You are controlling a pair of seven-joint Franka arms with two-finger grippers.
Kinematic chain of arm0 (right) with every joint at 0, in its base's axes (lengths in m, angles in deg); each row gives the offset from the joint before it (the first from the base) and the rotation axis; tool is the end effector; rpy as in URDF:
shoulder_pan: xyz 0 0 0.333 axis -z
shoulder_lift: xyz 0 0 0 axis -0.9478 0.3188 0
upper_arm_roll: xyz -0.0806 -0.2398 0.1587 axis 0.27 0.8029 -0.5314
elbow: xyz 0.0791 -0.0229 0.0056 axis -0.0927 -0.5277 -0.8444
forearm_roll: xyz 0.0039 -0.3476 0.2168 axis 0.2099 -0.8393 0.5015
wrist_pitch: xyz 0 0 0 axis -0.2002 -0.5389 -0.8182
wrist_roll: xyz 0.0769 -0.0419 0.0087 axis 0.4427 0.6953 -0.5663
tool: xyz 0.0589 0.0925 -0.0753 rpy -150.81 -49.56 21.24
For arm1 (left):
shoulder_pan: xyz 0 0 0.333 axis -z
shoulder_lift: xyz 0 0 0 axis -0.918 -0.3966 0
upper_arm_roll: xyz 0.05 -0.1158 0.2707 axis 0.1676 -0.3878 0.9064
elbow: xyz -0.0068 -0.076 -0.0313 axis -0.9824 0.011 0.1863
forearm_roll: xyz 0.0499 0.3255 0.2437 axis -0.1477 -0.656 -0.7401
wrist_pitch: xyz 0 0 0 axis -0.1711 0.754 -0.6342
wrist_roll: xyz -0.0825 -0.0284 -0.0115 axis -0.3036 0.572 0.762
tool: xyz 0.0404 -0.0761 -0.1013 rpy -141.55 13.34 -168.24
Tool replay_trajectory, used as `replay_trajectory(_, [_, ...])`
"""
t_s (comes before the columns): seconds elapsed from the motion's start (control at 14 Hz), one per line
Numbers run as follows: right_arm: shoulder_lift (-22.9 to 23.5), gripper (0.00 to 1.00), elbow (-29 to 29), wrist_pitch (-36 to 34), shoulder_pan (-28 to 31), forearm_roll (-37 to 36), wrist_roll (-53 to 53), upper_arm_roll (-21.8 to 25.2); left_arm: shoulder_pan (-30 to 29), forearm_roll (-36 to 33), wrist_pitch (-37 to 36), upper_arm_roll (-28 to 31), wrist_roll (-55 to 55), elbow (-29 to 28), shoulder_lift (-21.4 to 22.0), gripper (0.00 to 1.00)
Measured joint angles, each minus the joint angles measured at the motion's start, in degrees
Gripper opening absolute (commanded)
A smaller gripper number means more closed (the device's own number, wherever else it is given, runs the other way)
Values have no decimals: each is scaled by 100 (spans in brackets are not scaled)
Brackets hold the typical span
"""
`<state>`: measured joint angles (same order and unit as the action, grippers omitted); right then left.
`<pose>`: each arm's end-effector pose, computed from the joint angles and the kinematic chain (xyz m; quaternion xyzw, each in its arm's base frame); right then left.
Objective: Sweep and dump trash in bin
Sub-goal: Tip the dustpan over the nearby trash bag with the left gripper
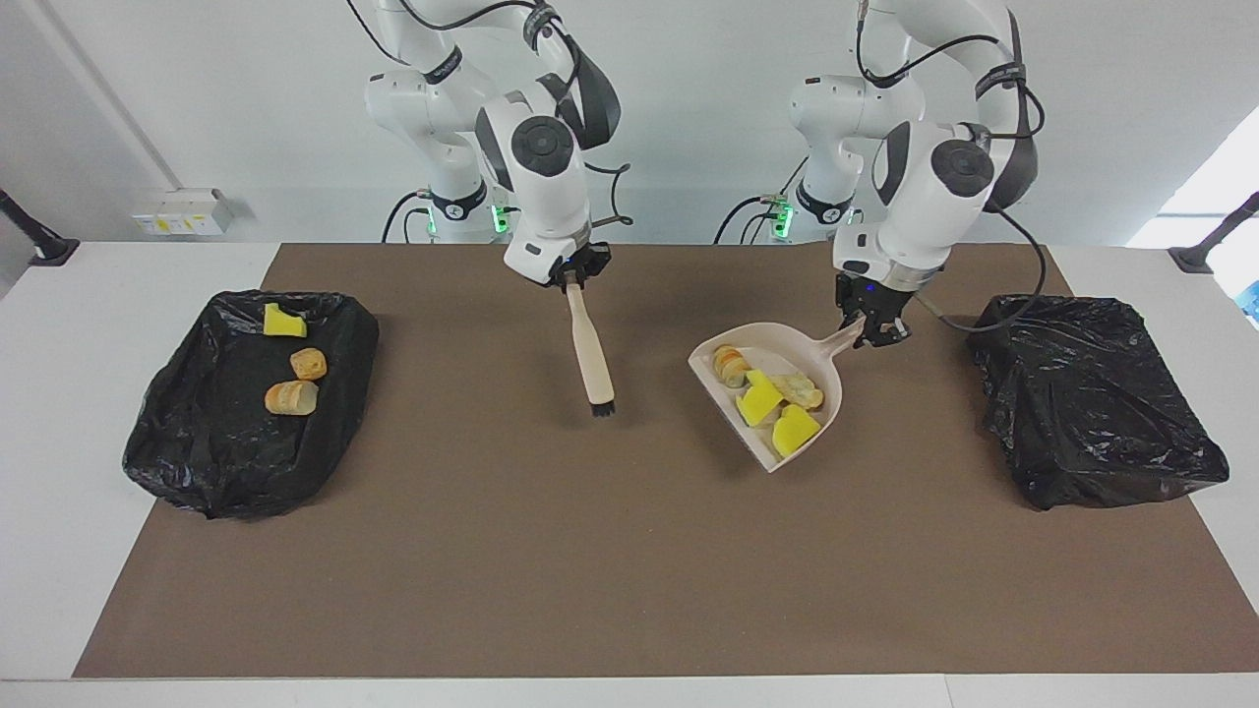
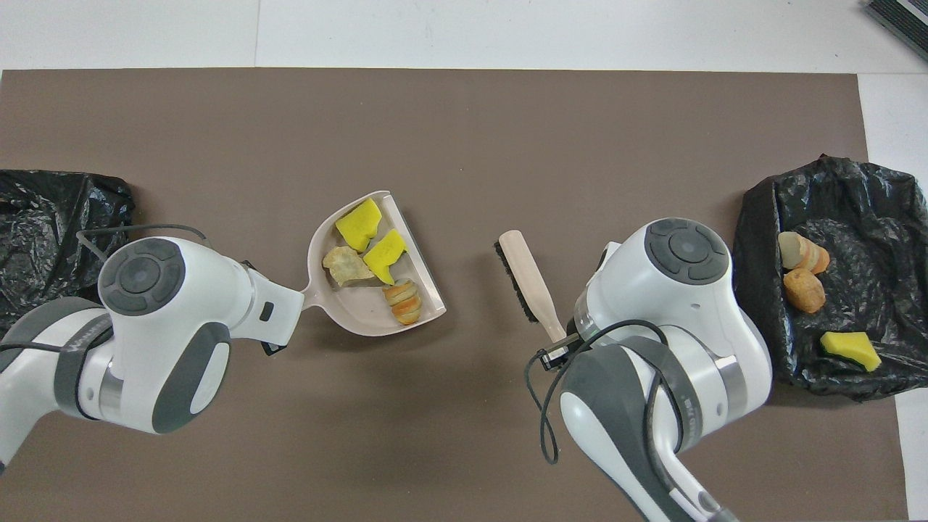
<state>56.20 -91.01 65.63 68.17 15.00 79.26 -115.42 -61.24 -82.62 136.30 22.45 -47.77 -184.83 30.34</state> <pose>0.4313 0.3024 0.3738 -0.9872 -0.0975 0.1256 0.0086 0.5179 -0.0901 0.3973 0.8443 -0.5325 -0.0353 0.0480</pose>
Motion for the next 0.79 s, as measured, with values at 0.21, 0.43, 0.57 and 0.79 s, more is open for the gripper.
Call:
replay_trajectory(0.21, [-121, 0, -143, 39, -565, 3, 774, -20, -825, 160, -866, 25, -928, 554, 36, 0])
replay_trajectory(0.43, [-129, 0, -545, 647, -1340, 4, 1646, -36, -1667, 199, -1391, 43, -2007, 940, 44, 0])
replay_trajectory(0.57, [-115, 0, -843, 1145, -1780, 4, 2201, -40, -2153, 202, -1483, 63, -2768, 1022, 44, 0])
replay_trajectory(0.79, [10, 0, -1095, 1604, -2233, 4, 2897, -43, -2701, 197, -1498, 152, -3380, 1115, 36, 0])
